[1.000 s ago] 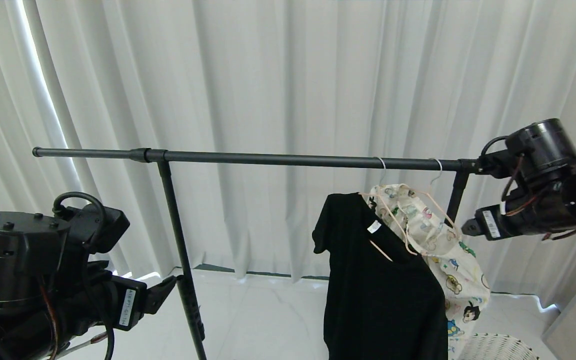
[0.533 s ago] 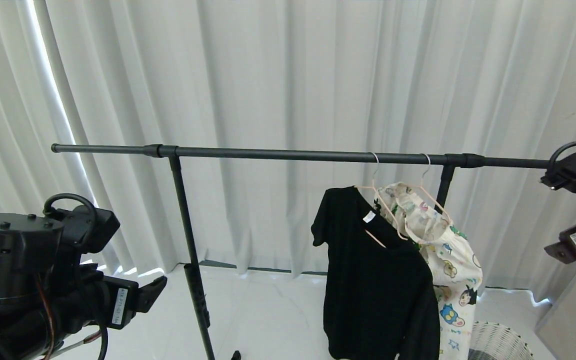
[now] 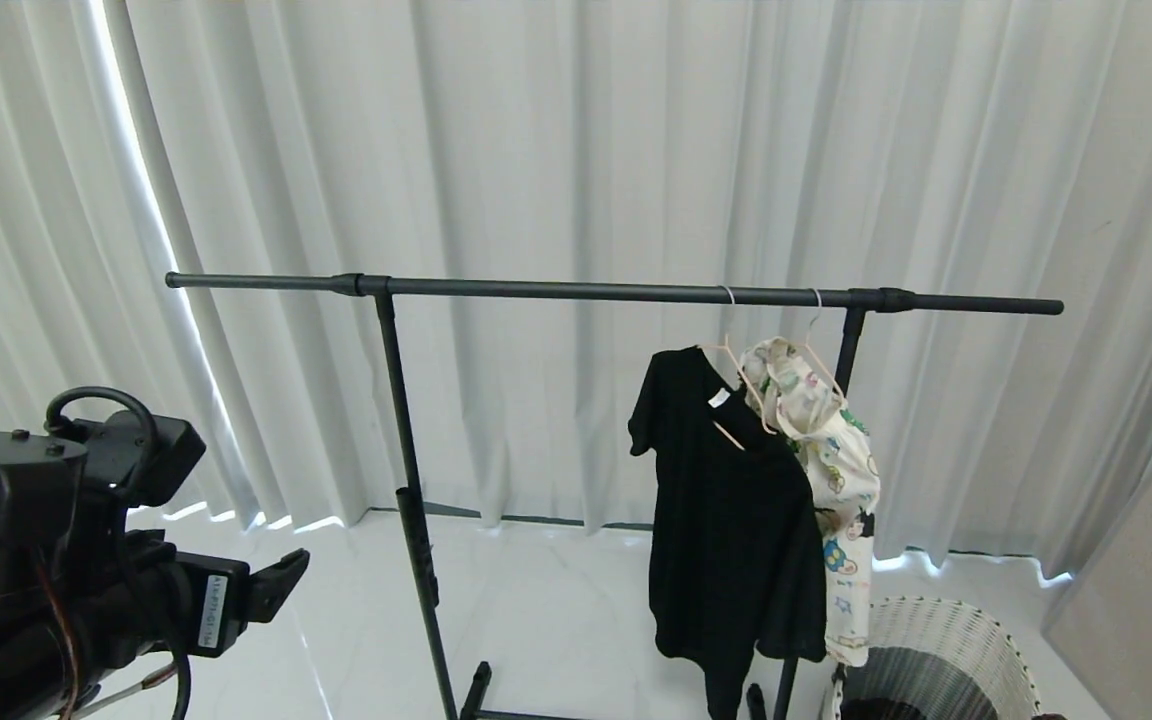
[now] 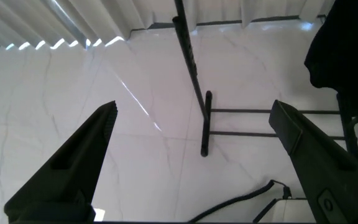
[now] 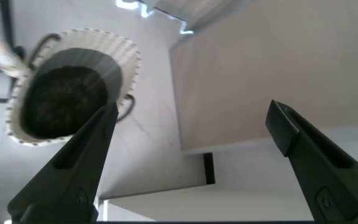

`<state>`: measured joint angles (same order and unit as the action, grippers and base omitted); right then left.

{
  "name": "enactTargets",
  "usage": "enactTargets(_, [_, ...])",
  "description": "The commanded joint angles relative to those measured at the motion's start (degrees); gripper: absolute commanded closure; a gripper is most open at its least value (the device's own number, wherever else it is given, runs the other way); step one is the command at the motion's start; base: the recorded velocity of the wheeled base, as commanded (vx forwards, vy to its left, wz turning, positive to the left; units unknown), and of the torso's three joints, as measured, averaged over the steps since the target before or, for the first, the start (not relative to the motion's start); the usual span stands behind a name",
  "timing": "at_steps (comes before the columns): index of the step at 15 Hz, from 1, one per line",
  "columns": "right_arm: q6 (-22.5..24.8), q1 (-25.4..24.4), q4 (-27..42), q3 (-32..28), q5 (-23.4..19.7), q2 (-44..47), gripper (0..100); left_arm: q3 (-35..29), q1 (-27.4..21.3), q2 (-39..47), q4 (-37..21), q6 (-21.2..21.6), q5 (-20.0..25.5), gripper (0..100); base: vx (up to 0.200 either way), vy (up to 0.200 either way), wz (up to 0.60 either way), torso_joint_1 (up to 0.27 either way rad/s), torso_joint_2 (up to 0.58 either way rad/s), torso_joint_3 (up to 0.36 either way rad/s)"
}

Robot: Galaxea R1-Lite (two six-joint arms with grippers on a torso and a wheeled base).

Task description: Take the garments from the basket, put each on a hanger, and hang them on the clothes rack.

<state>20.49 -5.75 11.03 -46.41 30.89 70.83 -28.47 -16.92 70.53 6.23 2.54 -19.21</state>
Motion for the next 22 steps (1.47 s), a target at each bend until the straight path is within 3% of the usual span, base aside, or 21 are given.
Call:
enactTargets(1, [0.9,1.6,-1.4,1.5,0.0,-0.3,0,1.1,0.7,-1.4,0.0,0.0,0.0,0,-0.2,0.0,0.0,-0.007,0.0,0.002])
enactTargets(4, [1.1,1.9,-2.6,1.9,0.0,-0.2,0,2.9,0.8,-2.7,0.0,-0.1,0.0,0,-0.2,0.0,0.0,-0.001,0.0,0.005])
enactTargets(11, [1.8,2.0,-3.5,2.0,0.1,-0.6,0,3.1,0.9,-2.9,0.0,-0.2,0.0,0,0.0,0.0,0.0,-0.014,0.03,0.018])
enactTargets(17, [1.9,2.3,-3.4,2.3,0.1,-1.9,0,3.2,0.9,-3.6,0.2,-0.3,-0.1,0,0.0,0.0,0.0,-0.223,0.49,0.264])
enactTargets(22, [1.9,5.5,-3.6,6.3,0.1,-5.9,0,6.9,1.6,-8.0,0.4,0.1,-0.3,0,0.0,0.0,0.0,-0.229,0.52,0.287])
